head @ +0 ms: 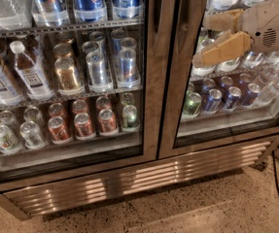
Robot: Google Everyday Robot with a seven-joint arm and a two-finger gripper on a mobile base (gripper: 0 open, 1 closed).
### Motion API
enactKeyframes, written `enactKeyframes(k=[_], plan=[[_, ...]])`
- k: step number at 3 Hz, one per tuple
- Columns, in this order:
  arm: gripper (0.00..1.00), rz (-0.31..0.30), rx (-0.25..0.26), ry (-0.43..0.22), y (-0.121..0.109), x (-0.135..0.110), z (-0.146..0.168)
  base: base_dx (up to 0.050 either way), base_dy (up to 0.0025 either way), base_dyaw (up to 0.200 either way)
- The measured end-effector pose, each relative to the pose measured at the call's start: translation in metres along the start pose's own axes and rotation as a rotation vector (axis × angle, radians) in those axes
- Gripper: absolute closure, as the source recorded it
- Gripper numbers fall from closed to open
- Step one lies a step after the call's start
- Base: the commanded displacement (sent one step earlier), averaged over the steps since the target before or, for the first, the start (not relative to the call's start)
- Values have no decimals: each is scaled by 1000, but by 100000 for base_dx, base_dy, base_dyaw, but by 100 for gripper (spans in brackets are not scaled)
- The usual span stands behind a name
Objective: Open right fridge door
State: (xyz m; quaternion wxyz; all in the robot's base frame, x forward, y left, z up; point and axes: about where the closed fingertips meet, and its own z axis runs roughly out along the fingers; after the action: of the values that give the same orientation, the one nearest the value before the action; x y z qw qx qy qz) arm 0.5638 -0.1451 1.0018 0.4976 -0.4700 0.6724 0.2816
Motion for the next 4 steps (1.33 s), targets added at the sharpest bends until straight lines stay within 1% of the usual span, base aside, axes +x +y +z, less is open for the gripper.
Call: enactKeyframes(k=[2,3,4], plan=[[0,-3,5,2,2,0,-2,0,0,0],[0,-31,26,2,24,-7,-19,0,0,0],[0,-21,34,15,22,-3,-17,0,0,0]])
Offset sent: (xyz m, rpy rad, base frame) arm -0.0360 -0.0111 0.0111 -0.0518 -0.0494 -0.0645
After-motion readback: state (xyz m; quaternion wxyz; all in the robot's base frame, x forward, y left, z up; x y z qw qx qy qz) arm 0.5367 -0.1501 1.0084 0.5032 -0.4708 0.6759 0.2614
